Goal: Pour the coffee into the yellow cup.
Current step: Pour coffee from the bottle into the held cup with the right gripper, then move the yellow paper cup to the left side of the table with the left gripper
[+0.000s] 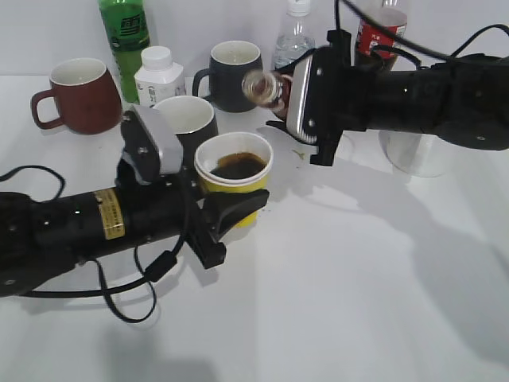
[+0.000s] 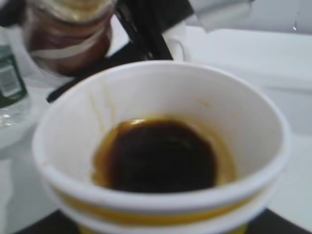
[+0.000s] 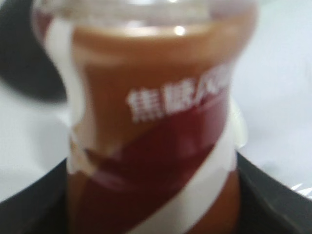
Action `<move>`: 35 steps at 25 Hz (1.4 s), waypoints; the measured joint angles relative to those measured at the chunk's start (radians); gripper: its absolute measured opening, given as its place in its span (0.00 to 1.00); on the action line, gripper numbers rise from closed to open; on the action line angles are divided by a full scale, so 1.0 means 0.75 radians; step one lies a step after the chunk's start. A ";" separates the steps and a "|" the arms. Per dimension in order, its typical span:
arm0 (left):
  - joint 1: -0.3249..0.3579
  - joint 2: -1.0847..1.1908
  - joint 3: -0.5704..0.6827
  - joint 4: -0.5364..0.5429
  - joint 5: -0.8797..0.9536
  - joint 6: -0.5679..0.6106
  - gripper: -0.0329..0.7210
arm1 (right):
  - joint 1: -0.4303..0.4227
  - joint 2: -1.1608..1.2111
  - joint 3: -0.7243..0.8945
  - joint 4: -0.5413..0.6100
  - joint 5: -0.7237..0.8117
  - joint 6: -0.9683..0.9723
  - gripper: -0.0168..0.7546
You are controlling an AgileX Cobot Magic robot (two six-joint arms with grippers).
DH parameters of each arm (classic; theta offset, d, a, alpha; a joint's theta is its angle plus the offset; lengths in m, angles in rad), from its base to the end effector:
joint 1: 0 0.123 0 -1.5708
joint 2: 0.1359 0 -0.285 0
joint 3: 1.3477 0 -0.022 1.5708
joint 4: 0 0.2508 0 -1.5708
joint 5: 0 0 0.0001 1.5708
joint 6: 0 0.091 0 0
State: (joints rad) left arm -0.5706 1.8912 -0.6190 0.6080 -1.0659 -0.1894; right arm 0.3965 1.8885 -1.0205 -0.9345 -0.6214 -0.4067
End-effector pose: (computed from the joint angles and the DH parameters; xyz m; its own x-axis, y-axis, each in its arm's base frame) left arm 0.2426 -0.2097 0.1385 -0.0526 0.1726 -0.9836 0.8948 0.4453 0.0303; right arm 0.3463 0.1911 0.1885 0.5916 -0.6583 -0.4655 -0.5636 0.0752 -0.8226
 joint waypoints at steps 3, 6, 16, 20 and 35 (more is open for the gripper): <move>0.000 -0.057 0.041 -0.015 0.005 0.000 0.49 | 0.000 0.000 0.000 -0.005 -0.019 0.247 0.67; 0.004 -0.130 0.089 -0.080 0.019 0.000 0.49 | 0.000 0.000 0.000 0.002 -0.053 0.483 0.67; 0.175 -0.404 0.246 -0.298 0.101 0.000 0.49 | 0.000 0.000 0.000 0.208 -0.080 0.973 0.67; 0.285 -0.431 0.246 -0.304 0.164 0.000 0.49 | 0.000 0.001 0.000 0.253 -0.080 1.080 0.67; 0.565 -0.269 0.233 -0.370 0.104 0.132 0.49 | 0.000 0.007 0.000 0.301 -0.058 1.157 0.67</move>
State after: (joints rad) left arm -0.1466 1.6893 -0.4442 0.3303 -0.9877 -0.0907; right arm 0.3965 1.8935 -1.0205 -0.7084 -0.6653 0.4608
